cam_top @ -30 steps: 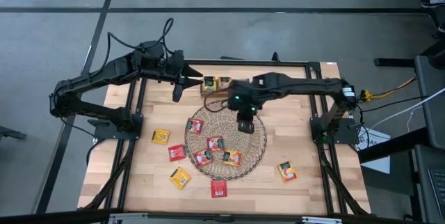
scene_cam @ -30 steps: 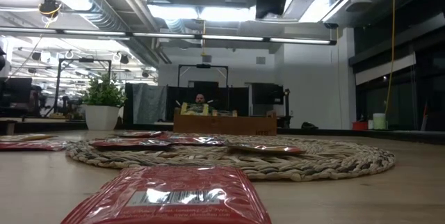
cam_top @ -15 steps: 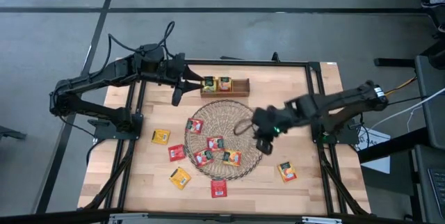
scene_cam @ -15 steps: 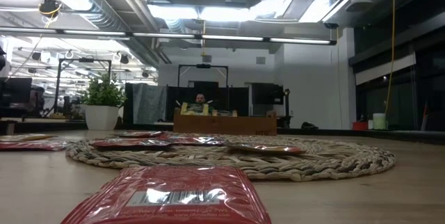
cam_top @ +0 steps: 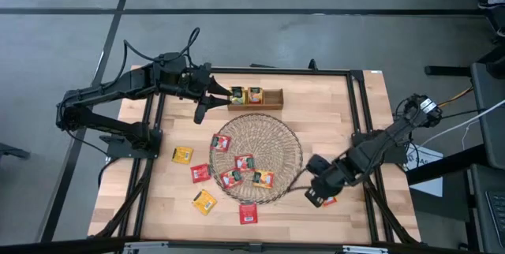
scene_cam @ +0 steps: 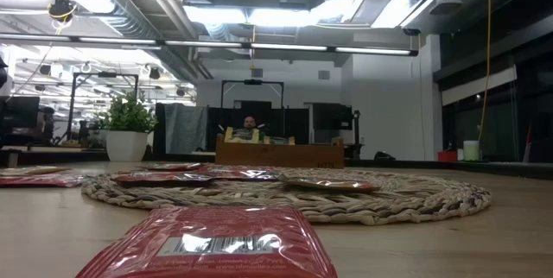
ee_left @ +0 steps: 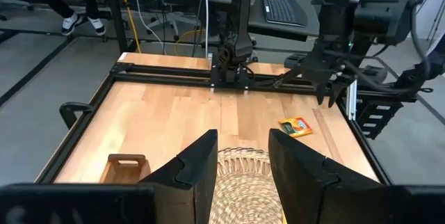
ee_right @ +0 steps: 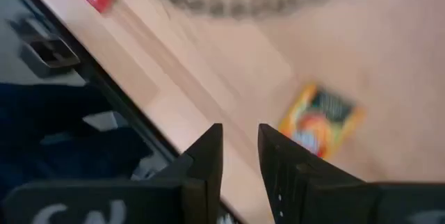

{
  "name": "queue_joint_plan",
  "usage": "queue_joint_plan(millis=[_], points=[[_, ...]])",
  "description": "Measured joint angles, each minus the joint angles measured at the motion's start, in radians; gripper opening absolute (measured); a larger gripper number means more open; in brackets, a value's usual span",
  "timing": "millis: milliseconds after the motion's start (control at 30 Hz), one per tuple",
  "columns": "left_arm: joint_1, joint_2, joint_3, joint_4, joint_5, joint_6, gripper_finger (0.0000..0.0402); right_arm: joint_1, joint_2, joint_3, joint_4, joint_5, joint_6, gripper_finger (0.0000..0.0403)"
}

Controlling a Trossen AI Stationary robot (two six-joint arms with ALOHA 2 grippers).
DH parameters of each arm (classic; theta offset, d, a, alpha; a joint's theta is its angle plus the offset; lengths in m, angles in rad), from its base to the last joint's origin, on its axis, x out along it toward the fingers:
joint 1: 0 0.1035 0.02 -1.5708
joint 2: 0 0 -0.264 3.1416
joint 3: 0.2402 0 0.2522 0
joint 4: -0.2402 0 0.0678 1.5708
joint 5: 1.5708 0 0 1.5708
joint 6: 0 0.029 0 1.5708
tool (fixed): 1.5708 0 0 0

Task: Pick & Place Tea
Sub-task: Put the orange tea bag into the middle of the wooden organizer

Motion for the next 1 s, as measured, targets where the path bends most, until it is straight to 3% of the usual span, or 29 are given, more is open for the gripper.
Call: queue_joint_plan(millis=[267, 467, 1000], points=[[0.000, 0.000, 0.000, 0.000, 0.007, 0.000, 0.0125, 0.031, 0.030, -0.094, -0.032, -0.120, 0.136, 0.0162], [0.000, 0.000, 0.000, 0.000, 0.007, 0.000, 0.0125, 0.031, 0.078, -0.155, -0.017, -0.132, 0.136, 0.0206], [0.003, 0.000, 0.000, 0.004, 0.004, -0.001, 0.0125, -0.003, 0.195, -0.330, 0.158, -0.130, 0.069, 0.0237]])
